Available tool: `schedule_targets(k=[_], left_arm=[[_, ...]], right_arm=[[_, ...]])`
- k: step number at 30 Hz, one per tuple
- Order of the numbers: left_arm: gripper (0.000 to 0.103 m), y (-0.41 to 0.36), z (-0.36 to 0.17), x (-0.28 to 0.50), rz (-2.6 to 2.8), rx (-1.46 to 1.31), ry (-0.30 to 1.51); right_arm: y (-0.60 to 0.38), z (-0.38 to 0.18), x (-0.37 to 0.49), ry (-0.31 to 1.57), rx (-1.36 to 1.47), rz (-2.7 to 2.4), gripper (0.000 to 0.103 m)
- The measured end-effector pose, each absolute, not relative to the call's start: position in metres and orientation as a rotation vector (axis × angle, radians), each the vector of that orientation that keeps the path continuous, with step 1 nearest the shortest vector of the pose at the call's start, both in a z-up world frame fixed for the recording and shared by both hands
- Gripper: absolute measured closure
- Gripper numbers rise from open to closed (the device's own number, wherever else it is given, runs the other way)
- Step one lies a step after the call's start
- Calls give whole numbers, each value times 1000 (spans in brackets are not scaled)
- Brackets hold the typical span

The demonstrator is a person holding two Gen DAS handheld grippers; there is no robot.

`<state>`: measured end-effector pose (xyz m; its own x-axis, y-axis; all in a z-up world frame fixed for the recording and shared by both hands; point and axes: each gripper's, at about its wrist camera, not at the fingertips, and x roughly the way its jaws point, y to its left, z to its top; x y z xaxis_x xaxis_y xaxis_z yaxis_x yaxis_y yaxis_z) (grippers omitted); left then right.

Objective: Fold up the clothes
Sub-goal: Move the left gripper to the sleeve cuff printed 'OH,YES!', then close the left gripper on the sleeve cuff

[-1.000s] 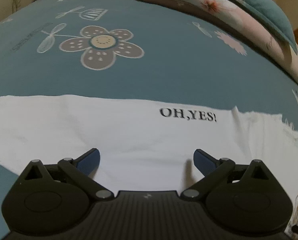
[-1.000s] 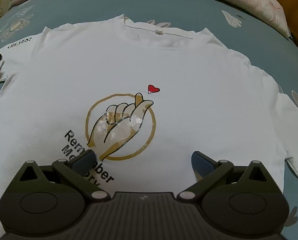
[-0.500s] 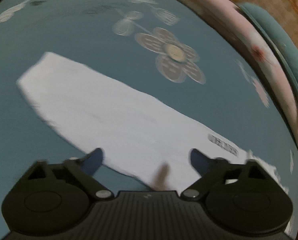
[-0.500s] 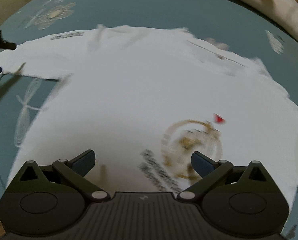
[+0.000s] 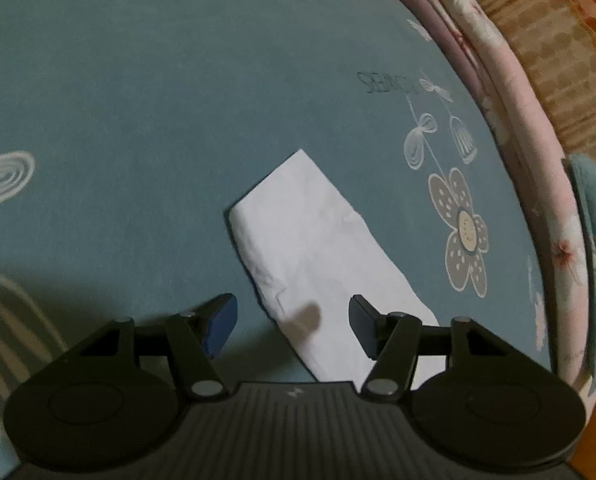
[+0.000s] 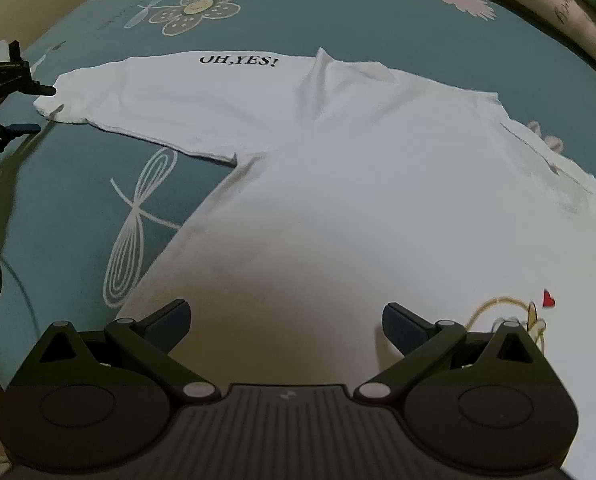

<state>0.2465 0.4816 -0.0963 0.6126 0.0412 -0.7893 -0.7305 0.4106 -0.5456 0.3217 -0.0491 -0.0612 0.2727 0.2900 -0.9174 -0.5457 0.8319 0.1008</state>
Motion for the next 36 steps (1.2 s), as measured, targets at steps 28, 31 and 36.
schedule_targets(k=[28, 31, 36], left_arm=[[35, 518, -126, 256, 279, -1114, 600], [26, 527, -121, 278, 252, -1079, 615], [43, 512, -108, 282, 271, -943, 701]], right_arm=[[-25, -67, 348, 1151, -287, 605, 0], [-23, -67, 347, 1142, -297, 607, 0], [-24, -63, 349, 1147, -272, 589, 0]])
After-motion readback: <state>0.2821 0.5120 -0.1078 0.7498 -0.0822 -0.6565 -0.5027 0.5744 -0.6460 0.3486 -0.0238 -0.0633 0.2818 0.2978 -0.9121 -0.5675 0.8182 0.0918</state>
